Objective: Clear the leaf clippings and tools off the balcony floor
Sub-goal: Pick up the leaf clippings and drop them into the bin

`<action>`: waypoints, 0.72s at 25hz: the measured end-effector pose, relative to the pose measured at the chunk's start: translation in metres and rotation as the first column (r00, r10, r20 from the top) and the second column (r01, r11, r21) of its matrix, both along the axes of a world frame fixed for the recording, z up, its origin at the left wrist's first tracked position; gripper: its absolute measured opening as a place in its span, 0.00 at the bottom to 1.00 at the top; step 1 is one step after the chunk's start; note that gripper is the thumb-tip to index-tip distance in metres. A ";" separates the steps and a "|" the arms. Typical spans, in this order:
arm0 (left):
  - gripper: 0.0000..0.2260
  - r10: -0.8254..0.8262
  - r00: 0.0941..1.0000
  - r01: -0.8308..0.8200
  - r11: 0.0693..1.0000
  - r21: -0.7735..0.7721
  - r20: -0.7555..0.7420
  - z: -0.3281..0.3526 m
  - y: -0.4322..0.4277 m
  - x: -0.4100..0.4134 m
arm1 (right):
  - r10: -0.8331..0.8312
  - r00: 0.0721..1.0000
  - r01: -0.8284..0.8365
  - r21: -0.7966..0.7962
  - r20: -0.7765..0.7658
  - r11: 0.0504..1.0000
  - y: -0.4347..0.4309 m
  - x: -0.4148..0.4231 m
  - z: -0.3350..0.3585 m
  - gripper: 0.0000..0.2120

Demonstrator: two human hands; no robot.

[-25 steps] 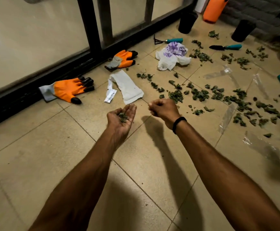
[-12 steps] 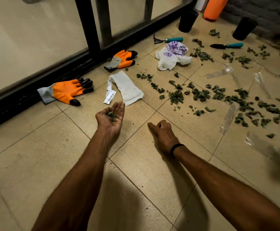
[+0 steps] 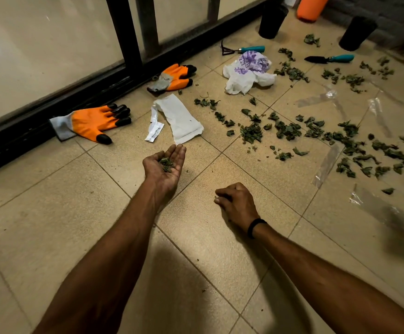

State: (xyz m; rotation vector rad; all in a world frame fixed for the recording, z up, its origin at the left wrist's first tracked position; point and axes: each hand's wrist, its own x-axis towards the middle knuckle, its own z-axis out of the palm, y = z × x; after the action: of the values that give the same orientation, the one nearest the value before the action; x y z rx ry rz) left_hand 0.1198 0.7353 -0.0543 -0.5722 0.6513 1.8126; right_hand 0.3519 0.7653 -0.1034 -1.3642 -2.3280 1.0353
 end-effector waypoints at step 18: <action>0.18 0.063 0.998 -0.064 0.997 -0.049 -0.021 0.000 -0.016 -0.026 | 0.093 0.993 -0.101 0.111 0.074 0.989 0.031 -0.110 0.017 0.06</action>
State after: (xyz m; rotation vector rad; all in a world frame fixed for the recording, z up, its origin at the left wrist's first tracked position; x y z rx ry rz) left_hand 0.0936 0.7189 -0.0545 -0.6151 0.6996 1.8678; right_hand 0.2422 0.7965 -0.0862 -1.2743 -2.4847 0.8780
